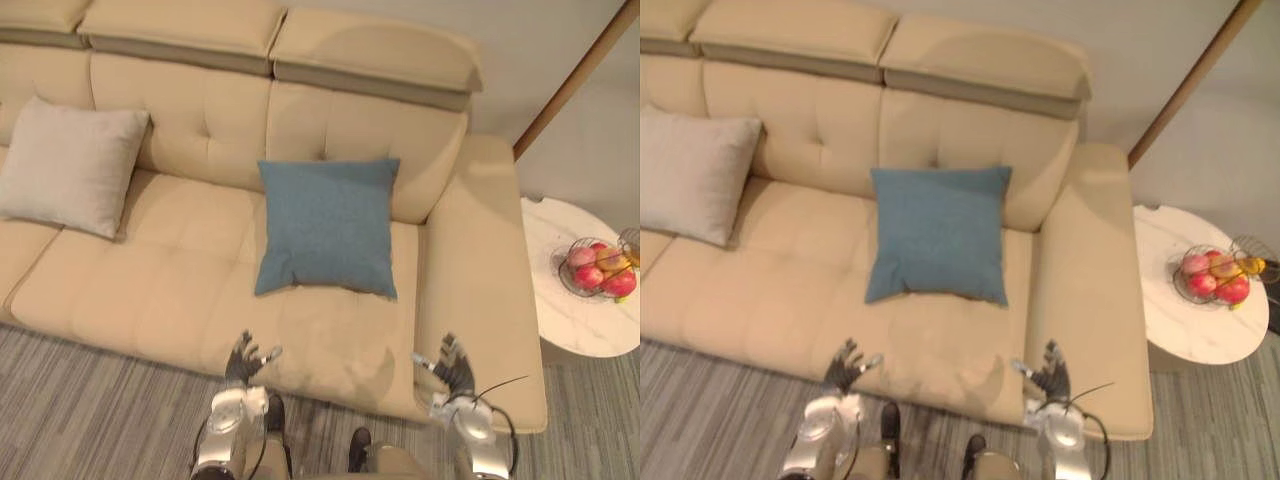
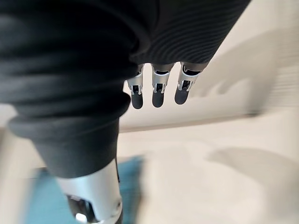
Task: Pick up cushions and gather them together orderly.
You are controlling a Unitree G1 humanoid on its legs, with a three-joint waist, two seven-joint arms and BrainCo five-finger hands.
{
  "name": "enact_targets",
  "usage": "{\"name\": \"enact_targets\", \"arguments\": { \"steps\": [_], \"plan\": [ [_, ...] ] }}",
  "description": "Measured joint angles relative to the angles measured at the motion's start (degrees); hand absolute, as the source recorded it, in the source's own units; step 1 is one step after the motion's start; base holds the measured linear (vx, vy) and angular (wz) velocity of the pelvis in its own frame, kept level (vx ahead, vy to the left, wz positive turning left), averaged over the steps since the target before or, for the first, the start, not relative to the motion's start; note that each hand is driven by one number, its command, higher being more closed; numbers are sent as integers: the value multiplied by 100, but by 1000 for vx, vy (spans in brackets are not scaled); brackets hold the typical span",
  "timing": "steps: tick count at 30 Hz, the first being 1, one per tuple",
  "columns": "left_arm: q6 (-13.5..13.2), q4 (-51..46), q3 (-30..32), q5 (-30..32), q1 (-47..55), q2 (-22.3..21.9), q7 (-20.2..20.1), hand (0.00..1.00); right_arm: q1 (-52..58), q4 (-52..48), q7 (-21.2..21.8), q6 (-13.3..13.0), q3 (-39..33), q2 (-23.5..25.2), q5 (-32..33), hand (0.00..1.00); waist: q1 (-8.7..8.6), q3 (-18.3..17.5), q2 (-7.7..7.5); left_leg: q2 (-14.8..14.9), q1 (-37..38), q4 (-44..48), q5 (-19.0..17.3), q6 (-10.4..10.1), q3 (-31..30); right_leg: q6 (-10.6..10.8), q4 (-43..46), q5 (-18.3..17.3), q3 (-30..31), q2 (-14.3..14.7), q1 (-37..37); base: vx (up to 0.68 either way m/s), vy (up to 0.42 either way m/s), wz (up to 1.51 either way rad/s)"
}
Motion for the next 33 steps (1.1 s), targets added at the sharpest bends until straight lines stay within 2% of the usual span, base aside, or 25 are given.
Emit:
{"name": "enact_targets", "arguments": {
  "steps": [2, 6, 10, 13, 15, 16, 17, 18, 19, 20, 22, 23, 24, 25, 26, 27, 28, 29, 30, 31, 33],
  "plan": [
    [88, 277, 121, 270, 99, 127, -42, 0, -19, 480, 39, 70, -50, -12, -27, 0, -10, -33, 13, -34, 218, -110, 31, 2, -6, 41, -217, 74, 10, 17, 275, 101, 11, -1],
    [90, 426, 207, 495, 116, 280, -41, 0, -114, 820, 46, 149, -70, -67, -18, 0, -17, -41, 19, -120, 389, -112, 19, 14, -18, 109, -355, 120, 47, -22, 506, 59, 20, 2],
    [86, 526, 208, 533, 119, 283, -43, 0, -361, 958, 45, 160, -211, -74, -17, 0, -15, -38, 30, -160, 483, -114, 0, 44, 127, 128, -402, 215, 242, -24, 523, -39, 42, -23],
    [80, 518, 215, 512, 96, 271, -35, 0, -610, 977, 20, 185, -255, -94, -19, 0, 10, 34, 65, -173, 475, -113, -39, 111, 381, 170, -190, 286, 514, -75, 246, -94, 71, -48],
    [82, 520, 211, 475, 1, 272, -26, 0, -736, 966, -25, 198, -197, -92, -20, 0, -5, 186, 101, -146, 355, 16, -105, 208, 488, 222, 217, 364, 552, -96, -36, -152, 63, -41],
    [83, 502, 210, 468, -132, 250, -14, 0, -786, 933, -50, 211, -84, -97, -19, 0, -8, 231, 126, -93, 60, 335, -192, 343, 533, 338, 366, 603, 522, -93, -300, -229, 73, -14],
    [68, 375, 322, 463, -192, 227, -8, 0, -825, 920, -72, 255, -14, -67, -19, 0, 46, 315, 179, 70, -176, 593, -260, 439, 609, 315, 897, 467, 359, -130, -453, -203, 71, -11],
    [69, 355, 389, 461, -217, 216, 0, 0, -825, 919, -69, 259, 14, -50, -19, 0, 46, 340, 159, 75, -223, 656, -273, 454, 605, 297, 1400, 272, 279, -194, -540, -190, 37, 11],
    [79, 291, 439, 455, -249, 189, 23, 0, -781, 918, -72, 270, 39, 15, -19, 0, 60, 365, 149, 62, -315, 917, -323, 513, 544, 485, 2826, -119, 218, -339, -670, -130, -17, 26],
    [81, 191, 441, 452, -239, 197, 70, 0, -787, 903, -71, 268, 49, 64, -18, 0, 108, 336, 95, 59, -471, 1128, -352, 526, 489, 606, 3645, -259, 249, -400, -609, -163, -26, 25],
    [81, 85, 502, 436, -230, 187, 120, 0, -846, 890, -77, 253, 140, 84, -18, 0, 198, 297, 14, 40, -780, 1367, -306, 466, 456, 699, 3905, -333, 398, -398, -439, -194, -59, 8],
    [83, 58, 629, 342, -230, 128, 132, 0, -917, 857, -91, 249, 184, 89, -18, 0, 258, 248, -81, 29, -1040, 1569, -213, 419, 464, 601, 3469, -339, 416, -394, -211, -227, -88, 4],
    [83, 53, 656, 328, -234, 101, 145, 0, -928, 808, -100, 248, 183, 91, -17, 0, 275, 242, -89, 29, -1138, 1622, -185, 402, 460, 560, 3247, -431, 404, -386, -108, -265, -123, 2],
    [83, 46, 656, 265, -239, -28, 172, 0, -962, 660, -144, 223, 175, 65, -14, 0, 306, 283, -6, 69, -1355, 1685, -49, 367, 422, 368, 2504, -969, 221, -264, 160, -306, -159, 3],
    [84, 55, 651, 223, -205, -162, 186, 0, -975, 637, -191, 207, 173, 42, -11, 0, 355, 291, 125, 142, -1473, 1534, 135, 357, 391, 205, 1873, -1230, 24, -106, 378, -326, -173, 2],
    [81, 57, 652, 220, -185, -219, 190, 0, -965, 637, -218, 206, 172, 42, -10, 0, 375, 284, 176, 178, -1498, 1462, 221, 343, 373, 156, 1679, -1278, -20, -46, 422, -371, -173, 1],
    [81, 57, 645, 188, -182, -263, 208, 0, -956, 648, -287, 211, 173, 47, -12, 0, 402, 302, 330, 323, -1531, 1250, 286, 286, 407, 82, 1280, -1315, -120, 178, 511, -313, -130, 7],
    [84, 70, 642, 183, -172, -294, 212, 0, -934, 650, -305, 213, 169, 48, -12, 0, 401, 307, 380, 374, -1523, 1163, 199, 186, 422, 24, 1190, -1283, -189, 231, 519, -395, -122, 31],
    [83, 63, 644, 186, -181, -312, 226, 0, -814, 655, -335, 218, 115, 65, -13, 0, 362, 340, 373, 436, -1522, 1061, -139, -65, 470, -192, 1025, -1153, -379, 234, 514, -356, -89, 35],
    [80, 17, 649, 185, -219, -302, 233, 0, -738, 682, -357, 238, 19, 69, -13, 0, 364, 392, 305, 498, -1532, 1197, -151, -33, 532, -289, 1004, -1104, -510, 191, 488, -385, -80, 39],
    [84, 16, 646, 193, -204, -305, 242, 0, -594, 694, -423, 266, -107, -4, -14, 0, 358, 400, 294, 405, -1485, 2272, -243, 120, 410, -380, 1013, -1042, -701, 9, 417, -273, -35, 19]
  ]
}}
